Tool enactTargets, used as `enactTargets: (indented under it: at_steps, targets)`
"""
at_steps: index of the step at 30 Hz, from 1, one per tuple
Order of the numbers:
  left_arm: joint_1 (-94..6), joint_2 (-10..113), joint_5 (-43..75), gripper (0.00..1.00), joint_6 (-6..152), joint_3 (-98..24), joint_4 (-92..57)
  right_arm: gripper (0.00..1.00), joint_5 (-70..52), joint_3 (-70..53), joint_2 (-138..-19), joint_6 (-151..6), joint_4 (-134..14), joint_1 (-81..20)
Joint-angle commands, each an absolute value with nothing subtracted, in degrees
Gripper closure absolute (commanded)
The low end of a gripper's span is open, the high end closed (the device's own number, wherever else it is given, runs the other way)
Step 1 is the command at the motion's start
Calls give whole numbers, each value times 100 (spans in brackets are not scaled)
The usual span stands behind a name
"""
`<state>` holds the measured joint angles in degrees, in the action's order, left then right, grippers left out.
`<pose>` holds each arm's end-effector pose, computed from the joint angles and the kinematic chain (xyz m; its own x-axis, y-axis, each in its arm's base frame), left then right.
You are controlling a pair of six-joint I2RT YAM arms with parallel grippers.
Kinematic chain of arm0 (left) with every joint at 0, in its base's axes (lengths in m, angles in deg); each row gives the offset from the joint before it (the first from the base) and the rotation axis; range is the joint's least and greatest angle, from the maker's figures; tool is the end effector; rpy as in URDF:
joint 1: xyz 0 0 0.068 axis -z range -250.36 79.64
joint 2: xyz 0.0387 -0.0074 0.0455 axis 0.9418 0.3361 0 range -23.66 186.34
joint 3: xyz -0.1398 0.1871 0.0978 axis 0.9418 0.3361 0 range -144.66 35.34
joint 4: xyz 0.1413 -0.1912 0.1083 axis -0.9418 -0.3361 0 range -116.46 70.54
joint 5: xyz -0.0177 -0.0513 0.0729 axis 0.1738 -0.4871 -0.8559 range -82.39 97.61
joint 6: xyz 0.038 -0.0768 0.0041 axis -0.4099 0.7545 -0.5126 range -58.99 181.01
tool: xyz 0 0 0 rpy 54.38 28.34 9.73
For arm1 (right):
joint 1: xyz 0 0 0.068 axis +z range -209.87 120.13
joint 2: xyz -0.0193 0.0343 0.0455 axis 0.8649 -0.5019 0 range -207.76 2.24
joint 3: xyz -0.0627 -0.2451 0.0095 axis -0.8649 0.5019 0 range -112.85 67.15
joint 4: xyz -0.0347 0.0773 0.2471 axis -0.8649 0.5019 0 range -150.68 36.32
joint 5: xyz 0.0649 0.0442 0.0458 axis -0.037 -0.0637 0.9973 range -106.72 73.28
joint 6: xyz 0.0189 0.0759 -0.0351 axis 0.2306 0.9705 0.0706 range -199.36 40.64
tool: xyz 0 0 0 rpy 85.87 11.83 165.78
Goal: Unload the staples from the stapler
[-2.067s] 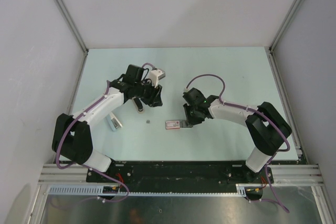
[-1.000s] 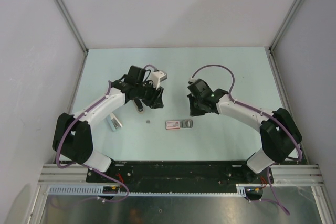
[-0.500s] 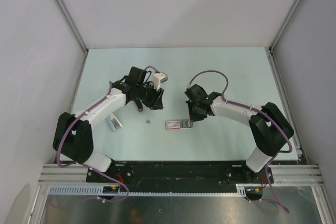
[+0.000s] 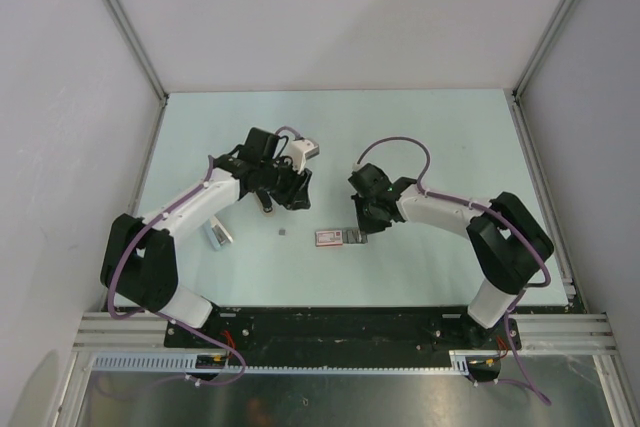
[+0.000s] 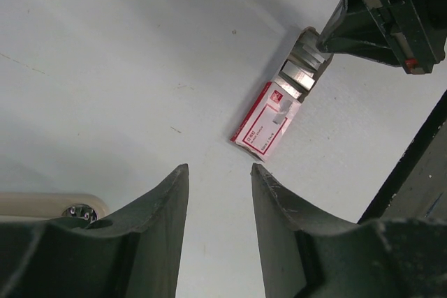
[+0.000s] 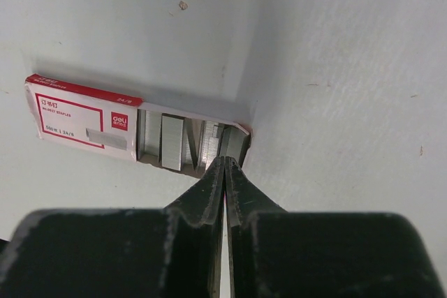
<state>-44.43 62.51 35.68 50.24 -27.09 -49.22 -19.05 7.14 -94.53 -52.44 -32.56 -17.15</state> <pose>0.2863 -0.1787 0.1999 -0.5910 0.4707 -0.6551 0.7614 0.5936 -0.2604 0.2548 0.2312 0.1217 -0.8942 -0.2101 -0.3952 -0.2920 0.9431 0.1592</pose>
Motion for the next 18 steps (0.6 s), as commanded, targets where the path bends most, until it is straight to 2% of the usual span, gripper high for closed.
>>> enactTargets:
  at_steps: [1,18]
  targets:
    - [-4399,6144,3604,54,4602,-2629,-4899,95,-1898,710,-9506,-5179,-3426,-1663]
    - [-4399,6123,3548,54,4532,-2642,-4900,96,-1787,710,-9564,-5111,-3521,-1598]
